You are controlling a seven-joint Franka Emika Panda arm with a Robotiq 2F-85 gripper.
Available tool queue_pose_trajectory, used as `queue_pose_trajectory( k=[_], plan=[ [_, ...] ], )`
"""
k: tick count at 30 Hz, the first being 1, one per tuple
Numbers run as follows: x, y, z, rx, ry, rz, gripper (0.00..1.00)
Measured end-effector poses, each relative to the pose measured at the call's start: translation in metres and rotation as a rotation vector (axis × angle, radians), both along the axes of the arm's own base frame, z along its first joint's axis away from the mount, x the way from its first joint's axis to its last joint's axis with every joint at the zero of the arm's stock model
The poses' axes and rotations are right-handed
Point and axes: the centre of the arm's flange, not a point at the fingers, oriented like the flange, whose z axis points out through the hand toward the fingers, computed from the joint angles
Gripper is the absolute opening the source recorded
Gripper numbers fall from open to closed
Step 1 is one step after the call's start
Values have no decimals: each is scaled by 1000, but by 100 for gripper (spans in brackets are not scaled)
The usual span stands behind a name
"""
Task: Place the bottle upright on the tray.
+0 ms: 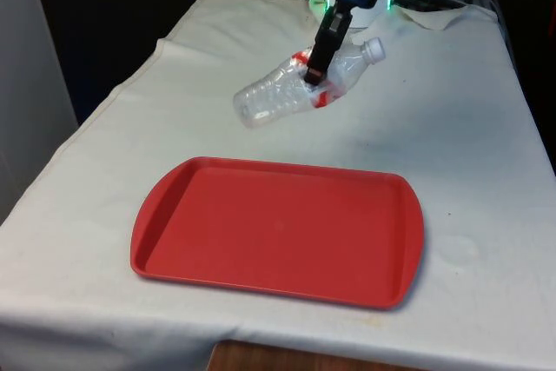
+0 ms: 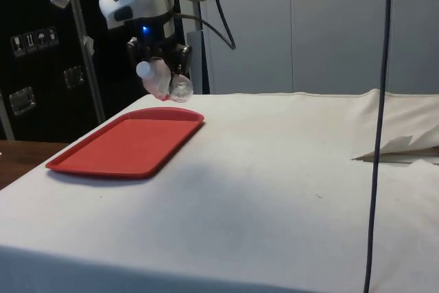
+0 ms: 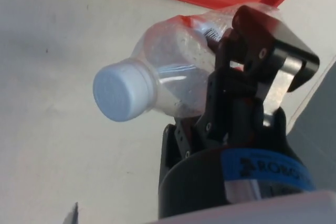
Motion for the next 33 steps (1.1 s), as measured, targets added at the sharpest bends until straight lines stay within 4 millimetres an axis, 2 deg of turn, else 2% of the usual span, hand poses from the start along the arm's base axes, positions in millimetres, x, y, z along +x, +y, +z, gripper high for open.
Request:
queue_pose_trajectory(
  k=[24,33],
  plan=[
    [41,-12,6,124,-1,4,33],
    [47,-17,10,177,1,15,33]
  ],
)
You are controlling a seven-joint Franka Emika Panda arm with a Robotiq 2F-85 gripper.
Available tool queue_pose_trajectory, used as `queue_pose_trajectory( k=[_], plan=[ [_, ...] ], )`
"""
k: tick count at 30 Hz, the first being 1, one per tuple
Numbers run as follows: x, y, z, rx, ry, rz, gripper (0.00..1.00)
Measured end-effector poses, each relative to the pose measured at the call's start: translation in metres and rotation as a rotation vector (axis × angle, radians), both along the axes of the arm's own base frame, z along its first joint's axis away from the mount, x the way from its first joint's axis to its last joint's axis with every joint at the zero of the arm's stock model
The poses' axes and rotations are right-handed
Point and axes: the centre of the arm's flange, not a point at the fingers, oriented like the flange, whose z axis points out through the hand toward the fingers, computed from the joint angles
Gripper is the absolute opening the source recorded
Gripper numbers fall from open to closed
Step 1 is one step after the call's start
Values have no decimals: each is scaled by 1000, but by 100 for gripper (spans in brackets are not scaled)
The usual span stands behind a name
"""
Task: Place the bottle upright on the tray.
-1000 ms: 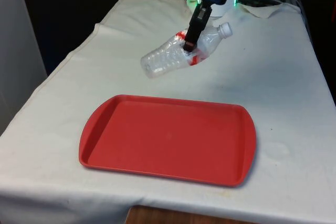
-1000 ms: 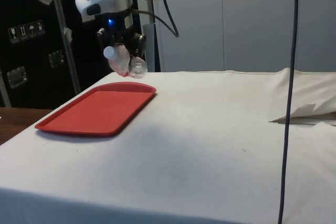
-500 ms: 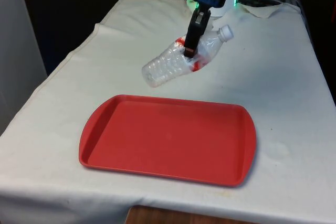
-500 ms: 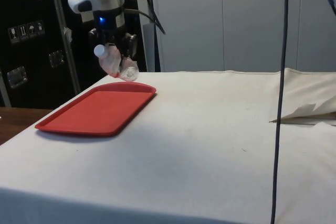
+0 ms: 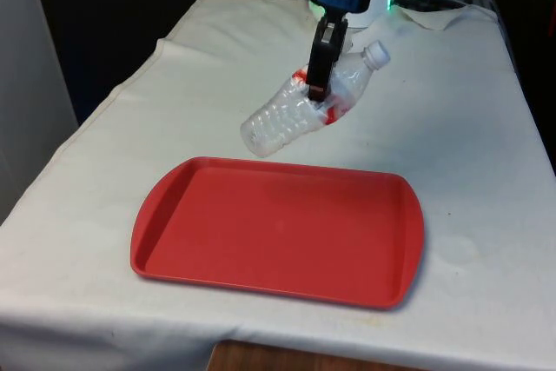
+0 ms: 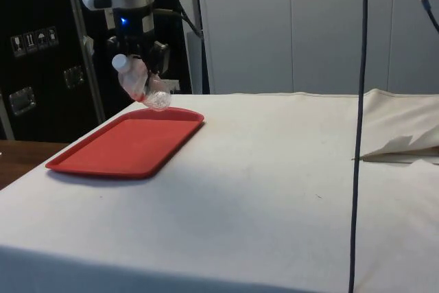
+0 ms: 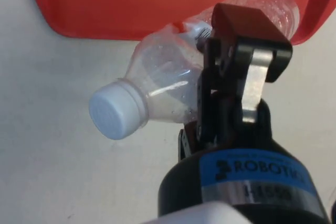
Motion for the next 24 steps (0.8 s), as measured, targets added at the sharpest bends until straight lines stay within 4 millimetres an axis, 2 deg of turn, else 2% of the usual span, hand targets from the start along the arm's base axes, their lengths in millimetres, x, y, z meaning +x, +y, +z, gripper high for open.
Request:
queue_pose_trajectory(
  k=[24],
  plan=[
    [14,-20,1,180,9,25,33]
  ],
)
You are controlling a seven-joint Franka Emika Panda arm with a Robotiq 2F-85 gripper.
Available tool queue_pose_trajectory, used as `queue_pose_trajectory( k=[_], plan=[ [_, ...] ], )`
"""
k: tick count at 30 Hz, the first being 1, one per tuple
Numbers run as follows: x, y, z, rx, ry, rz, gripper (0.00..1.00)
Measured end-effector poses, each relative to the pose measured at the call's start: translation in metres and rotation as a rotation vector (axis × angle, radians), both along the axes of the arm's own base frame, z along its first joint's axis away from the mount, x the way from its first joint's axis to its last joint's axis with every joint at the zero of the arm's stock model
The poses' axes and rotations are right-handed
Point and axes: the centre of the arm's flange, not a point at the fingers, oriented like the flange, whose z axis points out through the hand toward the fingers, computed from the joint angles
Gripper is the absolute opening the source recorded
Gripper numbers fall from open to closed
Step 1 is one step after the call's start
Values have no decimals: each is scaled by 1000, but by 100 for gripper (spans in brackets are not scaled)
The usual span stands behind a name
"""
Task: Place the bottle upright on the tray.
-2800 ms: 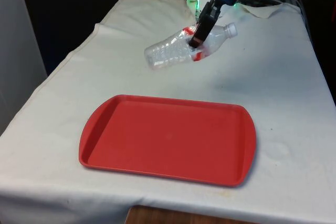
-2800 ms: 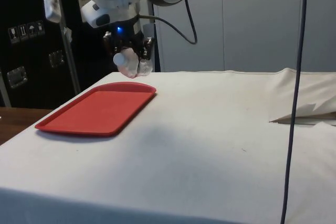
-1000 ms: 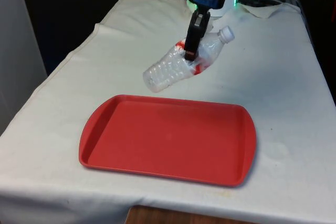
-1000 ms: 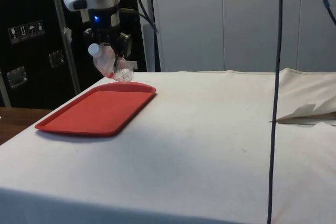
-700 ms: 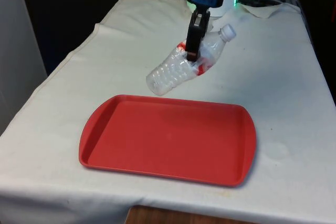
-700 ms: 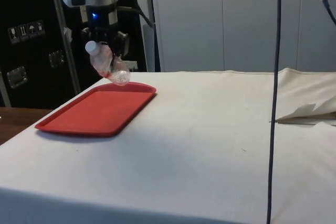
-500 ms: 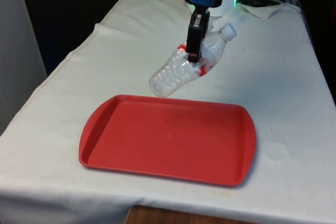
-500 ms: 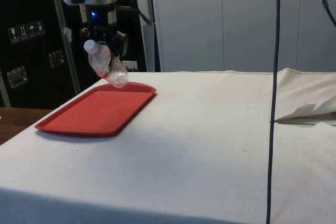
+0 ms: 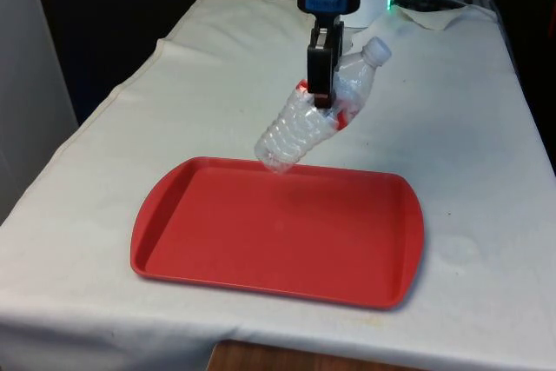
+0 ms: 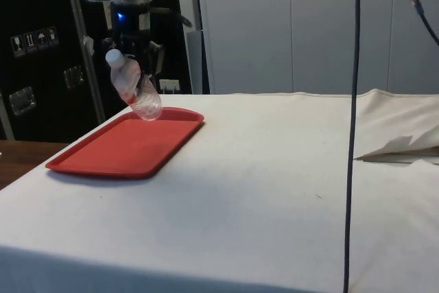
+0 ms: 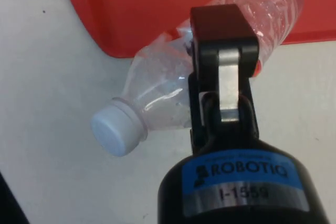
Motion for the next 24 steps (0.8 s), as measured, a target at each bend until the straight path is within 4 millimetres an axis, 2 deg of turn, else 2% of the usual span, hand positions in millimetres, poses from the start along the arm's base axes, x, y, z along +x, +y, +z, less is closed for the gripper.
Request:
queue_pose_trajectory(
  k=[16,24],
  plan=[
    [-1,-18,-1,115,3,0,33],
    [-1,-18,-1,117,5,1,33]
  ],
)
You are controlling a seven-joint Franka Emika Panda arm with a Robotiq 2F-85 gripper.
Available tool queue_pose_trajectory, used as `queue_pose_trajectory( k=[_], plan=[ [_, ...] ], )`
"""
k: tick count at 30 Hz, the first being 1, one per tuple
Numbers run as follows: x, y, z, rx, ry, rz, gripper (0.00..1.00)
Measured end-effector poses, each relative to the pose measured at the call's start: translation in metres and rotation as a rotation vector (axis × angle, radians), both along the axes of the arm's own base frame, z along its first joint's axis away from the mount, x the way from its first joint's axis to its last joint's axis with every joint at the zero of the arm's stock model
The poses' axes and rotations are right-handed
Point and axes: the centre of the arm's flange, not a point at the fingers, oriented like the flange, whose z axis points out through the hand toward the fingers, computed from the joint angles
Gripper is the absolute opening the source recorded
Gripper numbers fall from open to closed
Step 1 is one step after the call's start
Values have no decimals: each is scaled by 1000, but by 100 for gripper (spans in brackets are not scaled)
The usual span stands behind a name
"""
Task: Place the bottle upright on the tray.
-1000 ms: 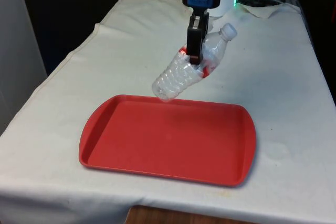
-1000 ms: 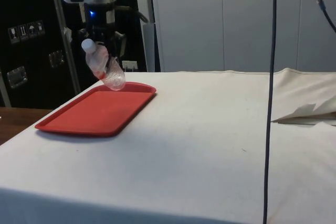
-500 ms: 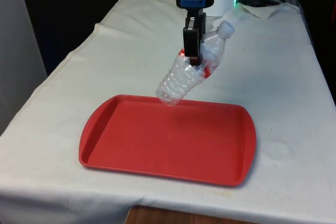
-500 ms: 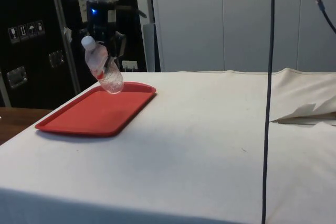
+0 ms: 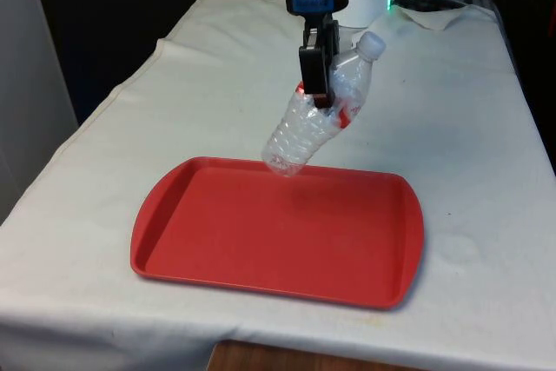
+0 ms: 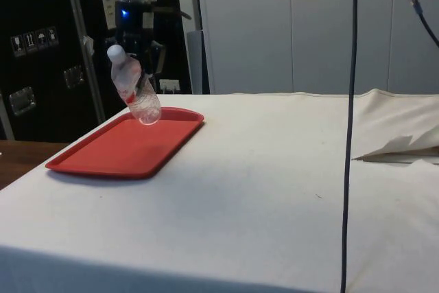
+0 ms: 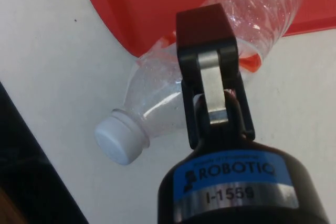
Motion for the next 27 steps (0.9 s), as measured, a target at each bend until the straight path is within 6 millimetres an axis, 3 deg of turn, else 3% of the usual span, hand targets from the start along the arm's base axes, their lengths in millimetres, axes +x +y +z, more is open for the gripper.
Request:
queue_pose_trajectory(
  k=[27],
  plan=[
    [6,-24,-11,154,6,-21,33]
  ],
)
